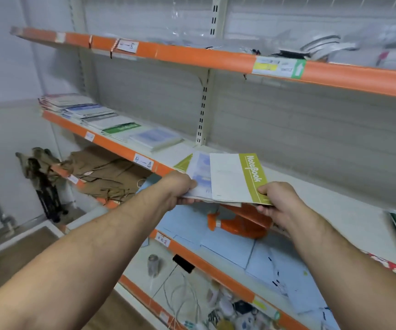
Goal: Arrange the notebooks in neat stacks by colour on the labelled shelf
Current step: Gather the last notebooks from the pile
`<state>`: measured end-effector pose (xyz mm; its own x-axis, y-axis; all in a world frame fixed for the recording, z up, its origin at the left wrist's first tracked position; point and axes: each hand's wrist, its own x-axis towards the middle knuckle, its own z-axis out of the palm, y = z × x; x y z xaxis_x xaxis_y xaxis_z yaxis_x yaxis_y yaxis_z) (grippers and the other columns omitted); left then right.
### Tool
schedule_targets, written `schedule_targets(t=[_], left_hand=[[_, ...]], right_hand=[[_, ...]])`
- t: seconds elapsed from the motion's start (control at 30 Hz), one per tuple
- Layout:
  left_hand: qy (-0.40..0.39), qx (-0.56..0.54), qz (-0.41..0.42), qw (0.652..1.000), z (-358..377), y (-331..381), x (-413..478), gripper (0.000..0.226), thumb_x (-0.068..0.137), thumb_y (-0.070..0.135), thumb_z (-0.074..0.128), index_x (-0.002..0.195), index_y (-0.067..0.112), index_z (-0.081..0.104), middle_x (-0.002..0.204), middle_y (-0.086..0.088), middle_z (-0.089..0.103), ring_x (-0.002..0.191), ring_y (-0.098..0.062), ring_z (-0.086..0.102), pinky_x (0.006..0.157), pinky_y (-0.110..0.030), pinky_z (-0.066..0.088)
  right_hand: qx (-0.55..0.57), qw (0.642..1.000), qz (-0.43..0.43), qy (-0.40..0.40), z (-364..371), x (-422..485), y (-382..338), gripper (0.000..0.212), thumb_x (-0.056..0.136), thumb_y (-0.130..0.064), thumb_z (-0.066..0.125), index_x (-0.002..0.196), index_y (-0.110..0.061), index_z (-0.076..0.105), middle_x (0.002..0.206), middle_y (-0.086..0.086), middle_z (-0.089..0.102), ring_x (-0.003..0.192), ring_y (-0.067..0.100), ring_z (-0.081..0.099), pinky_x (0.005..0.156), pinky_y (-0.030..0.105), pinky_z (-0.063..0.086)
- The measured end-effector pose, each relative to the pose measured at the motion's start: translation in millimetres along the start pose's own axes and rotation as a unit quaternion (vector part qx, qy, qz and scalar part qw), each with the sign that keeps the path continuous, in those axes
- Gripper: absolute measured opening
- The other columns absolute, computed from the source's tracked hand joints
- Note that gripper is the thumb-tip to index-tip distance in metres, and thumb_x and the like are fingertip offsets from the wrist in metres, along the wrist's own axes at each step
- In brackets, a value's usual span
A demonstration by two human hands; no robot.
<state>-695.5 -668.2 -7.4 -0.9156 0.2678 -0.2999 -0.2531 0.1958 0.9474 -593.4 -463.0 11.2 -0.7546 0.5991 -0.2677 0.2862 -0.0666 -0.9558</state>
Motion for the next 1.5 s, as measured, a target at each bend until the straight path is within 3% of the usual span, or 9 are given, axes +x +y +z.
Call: schedule_targets(t=[0.13,0.27,0.4,0.8,1.0,1.3,1.43,1.5], left_hand=[[0.004,0.002,-0.009,1.000,-50.0,-2.0,7.5,0.018,0.100,0.012,0.057,0.112,-0.001,0.059,0.103,-0.019,0.069,0.067,-0.024,0.067,0.039,-0.020,0.045],[0.021,-0.012,-0.009,1.000,-89.6,-6.4,23.2,0.016,0.098,0.012,0.058,0.110,0.001,0.061,0.106,-0.018,0.070,0.071,-0.024,0.068,0.041,-0.019,0.047],[0.038,-0.028,-0.014,0.999,-122.3,-8.6,42.1,0.005,0.099,0.009,0.057,0.100,0.005,0.060,0.092,-0.013,0.070,0.061,-0.020,0.067,0.041,-0.021,0.049],[0.081,0.005,-0.018,0.997,-200.8,23.6,160.6,0.011,0.098,0.008,0.059,0.091,-0.001,0.058,0.073,-0.014,0.065,0.044,-0.016,0.060,0.040,-0.023,0.048],[0.083,0.018,-0.021,0.996,-230.6,49.5,227.9,0.017,0.099,0.008,0.057,0.112,-0.004,0.058,0.081,-0.012,0.066,0.043,-0.012,0.063,0.038,-0.020,0.047],[0.021,0.053,-0.013,0.998,-240.9,75.9,324.3,0.007,0.099,0.007,0.057,0.097,0.000,0.056,0.069,-0.013,0.063,0.038,-0.014,0.060,0.034,-0.019,0.044],[-0.040,0.064,-0.014,0.997,-243.8,88.0,363.4,0.016,0.098,0.006,0.058,0.108,-0.007,0.056,0.093,-0.020,0.069,0.055,-0.025,0.069,0.035,-0.021,0.046],[-0.072,0.077,-0.016,0.994,-244.6,94.4,380.5,0.017,0.097,0.004,0.059,0.109,-0.008,0.056,0.104,-0.021,0.069,0.066,-0.031,0.072,0.041,-0.026,0.053]], right_hand=[[-0.003,1.000,0.007,-0.012,53.2,-2.5,-3.7,0.009,0.093,0.000,0.051,0.090,-0.006,0.056,0.076,0.010,0.065,0.051,0.019,0.060,0.036,0.023,0.043],[-0.016,1.000,-0.001,-0.026,96.4,5.1,-13.8,0.009,0.093,-0.001,0.051,0.089,-0.007,0.056,0.076,0.010,0.065,0.058,0.020,0.060,0.040,0.023,0.045],[-0.025,0.998,0.007,-0.049,137.2,21.7,-19.8,0.009,0.093,-0.003,0.051,0.092,-0.008,0.058,0.077,0.009,0.064,0.058,0.018,0.058,0.036,0.020,0.045],[-0.020,0.993,0.002,-0.116,256.6,133.7,-56.4,0.010,0.092,0.001,0.050,0.089,-0.005,0.057,0.074,0.012,0.064,0.052,0.023,0.060,0.037,0.022,0.044],[-0.019,0.992,-0.002,-0.128,301.4,191.9,-84.8,0.011,0.091,0.004,0.050,0.085,-0.004,0.054,0.074,0.015,0.061,0.057,0.026,0.057,0.036,0.023,0.041],[-0.006,0.998,0.003,-0.068,329.0,248.2,-97.4,0.008,0.090,0.002,0.051,0.088,-0.004,0.057,0.085,0.016,0.061,0.066,0.027,0.058,0.038,0.024,0.042],[-0.007,1.000,0.005,-0.006,337.5,257.8,-102.3,0.007,0.090,-0.001,0.054,0.092,-0.005,0.058,0.082,0.014,0.060,0.060,0.022,0.057,0.037,0.022,0.044],[-0.007,1.000,0.006,0.023,340.5,259.0,-104.4,0.006,0.090,-0.002,0.054,0.093,-0.005,0.059,0.076,0.012,0.059,0.055,0.019,0.055,0.035,0.022,0.044]])
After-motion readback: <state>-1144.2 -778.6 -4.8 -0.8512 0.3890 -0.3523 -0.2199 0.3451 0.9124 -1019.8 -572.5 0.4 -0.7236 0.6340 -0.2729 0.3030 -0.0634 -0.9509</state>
